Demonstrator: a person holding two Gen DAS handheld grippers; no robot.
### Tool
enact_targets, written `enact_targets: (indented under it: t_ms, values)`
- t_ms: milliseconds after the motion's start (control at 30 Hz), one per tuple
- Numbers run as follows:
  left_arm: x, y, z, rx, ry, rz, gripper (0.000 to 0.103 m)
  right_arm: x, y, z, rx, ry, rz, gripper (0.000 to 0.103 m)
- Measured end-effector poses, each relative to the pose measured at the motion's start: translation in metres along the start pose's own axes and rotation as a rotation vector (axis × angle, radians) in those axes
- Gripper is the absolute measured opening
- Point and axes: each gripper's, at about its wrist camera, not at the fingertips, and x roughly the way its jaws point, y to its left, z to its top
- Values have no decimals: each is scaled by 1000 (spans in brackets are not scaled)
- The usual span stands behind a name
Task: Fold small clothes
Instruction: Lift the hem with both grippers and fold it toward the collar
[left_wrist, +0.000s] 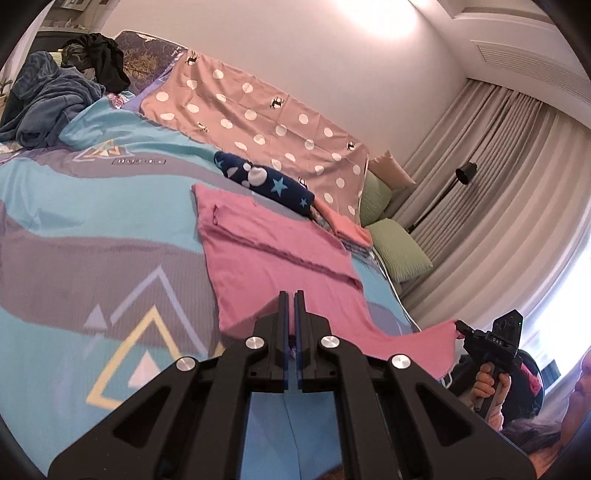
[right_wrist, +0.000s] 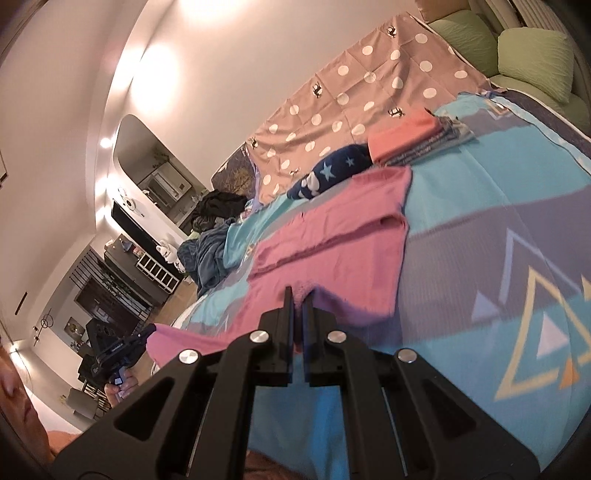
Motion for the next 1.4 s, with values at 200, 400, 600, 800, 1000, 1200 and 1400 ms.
enact_targets:
  t_ms: [200,400,600,800,1000,1200,1400]
  values:
    - [31,1,38,24,-6,36,2,35,1,43,-38,-16,-20,3]
    - [80,4,86,58,5,73,2,75,-3,88,-61,-27,-57,3]
    - [134,12,137,82,21,129,2,133,-16,140,-69,-34,-133,3]
    - [198,31,182,84,32,169,2,199,-40,180,-60,-21,-206,3]
    - [275,74,212,45,92,250,2,284,-77,214,-65,7,-322,3]
    - [360,129,206,0,210,345,3,353,-109,214,-93,82,-424,8]
    - [364,149,200,-47,203,383,35,349,-109,203,-147,72,-478,49]
